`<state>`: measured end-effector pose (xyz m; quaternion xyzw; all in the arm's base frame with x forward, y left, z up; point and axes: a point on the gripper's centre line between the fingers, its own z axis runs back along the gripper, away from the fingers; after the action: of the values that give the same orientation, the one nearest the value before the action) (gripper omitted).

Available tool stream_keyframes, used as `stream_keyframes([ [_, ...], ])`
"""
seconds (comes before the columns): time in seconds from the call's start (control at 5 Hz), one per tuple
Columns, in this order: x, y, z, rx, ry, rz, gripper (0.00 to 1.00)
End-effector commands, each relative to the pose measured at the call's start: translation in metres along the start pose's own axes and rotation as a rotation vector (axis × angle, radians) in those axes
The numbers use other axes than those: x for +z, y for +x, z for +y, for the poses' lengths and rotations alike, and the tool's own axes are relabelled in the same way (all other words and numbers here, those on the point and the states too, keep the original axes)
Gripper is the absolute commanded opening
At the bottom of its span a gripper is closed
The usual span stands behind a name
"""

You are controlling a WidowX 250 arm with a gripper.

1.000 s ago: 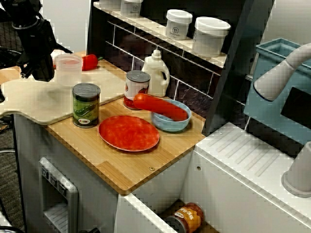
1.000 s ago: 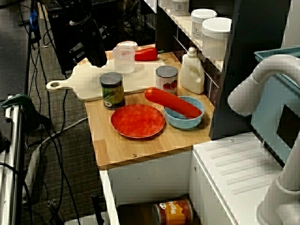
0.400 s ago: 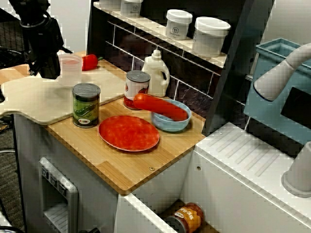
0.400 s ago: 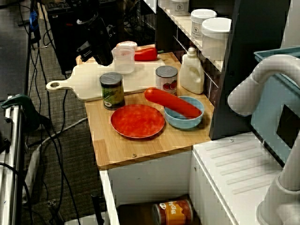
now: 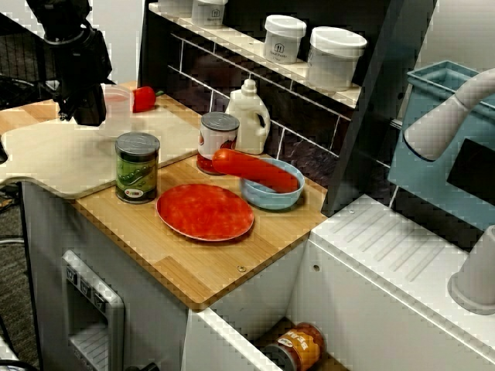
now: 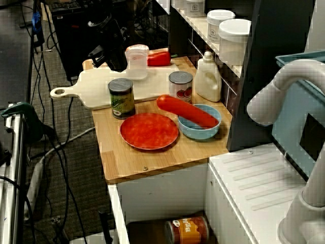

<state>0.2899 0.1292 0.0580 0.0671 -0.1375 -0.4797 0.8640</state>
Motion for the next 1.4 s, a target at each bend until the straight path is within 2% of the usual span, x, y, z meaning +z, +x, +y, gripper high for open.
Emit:
stream_keyframes([
  [0.0, 0.009, 0.008, 0.013, -0.015, 0.047, 0.002, 0.0],
  [0.8, 0.006, 0.02, 0.019, -0.046, 0.083, 0.003, 0.0],
  [1.0, 0.006, 0.021, 0.02, -0.041, 0.078, 0.009, 0.0],
  [1.2, 0.006, 0.017, 0.02, -0.012, 0.085, 0.022, 1.0],
])
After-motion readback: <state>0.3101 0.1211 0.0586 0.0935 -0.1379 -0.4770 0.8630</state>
